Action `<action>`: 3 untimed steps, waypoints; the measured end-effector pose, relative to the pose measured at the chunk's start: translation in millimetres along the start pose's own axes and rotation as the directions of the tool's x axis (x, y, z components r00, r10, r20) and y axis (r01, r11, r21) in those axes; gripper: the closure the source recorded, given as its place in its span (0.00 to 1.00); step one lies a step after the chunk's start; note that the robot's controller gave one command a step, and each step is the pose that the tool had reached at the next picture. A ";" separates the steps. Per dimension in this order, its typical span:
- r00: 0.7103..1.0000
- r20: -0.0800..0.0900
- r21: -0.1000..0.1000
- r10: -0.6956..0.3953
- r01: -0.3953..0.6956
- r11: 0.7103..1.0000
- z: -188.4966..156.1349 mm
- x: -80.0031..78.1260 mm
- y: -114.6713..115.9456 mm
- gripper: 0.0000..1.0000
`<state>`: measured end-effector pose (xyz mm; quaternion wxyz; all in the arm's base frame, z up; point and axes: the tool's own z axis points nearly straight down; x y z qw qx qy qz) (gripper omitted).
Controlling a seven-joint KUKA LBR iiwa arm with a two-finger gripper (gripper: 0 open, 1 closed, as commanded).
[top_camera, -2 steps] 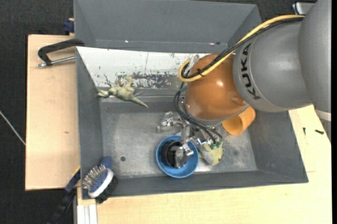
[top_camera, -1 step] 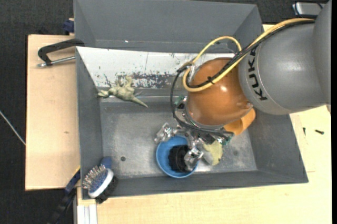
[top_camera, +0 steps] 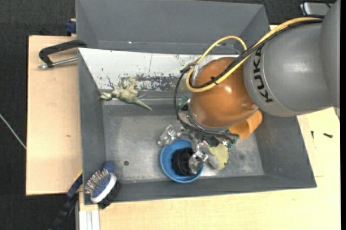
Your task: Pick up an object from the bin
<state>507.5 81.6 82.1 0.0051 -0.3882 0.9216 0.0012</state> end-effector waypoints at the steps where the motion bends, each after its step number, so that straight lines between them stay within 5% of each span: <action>1: 1.000 0.005 0.003 0.001 -0.001 1.000 -1.8 -1.7 -1.3 1.00; 2: 1.000 -0.003 0.000 0.003 -0.003 1.000 -3.7 -3.9 -0.8 1.00; 3: 1.000 0.002 0.005 0.004 -0.004 1.000 -92.9 -7.9 -1.8 1.00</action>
Offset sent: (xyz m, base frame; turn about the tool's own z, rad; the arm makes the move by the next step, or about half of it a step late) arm 0.0000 0.0000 0.0000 0.0000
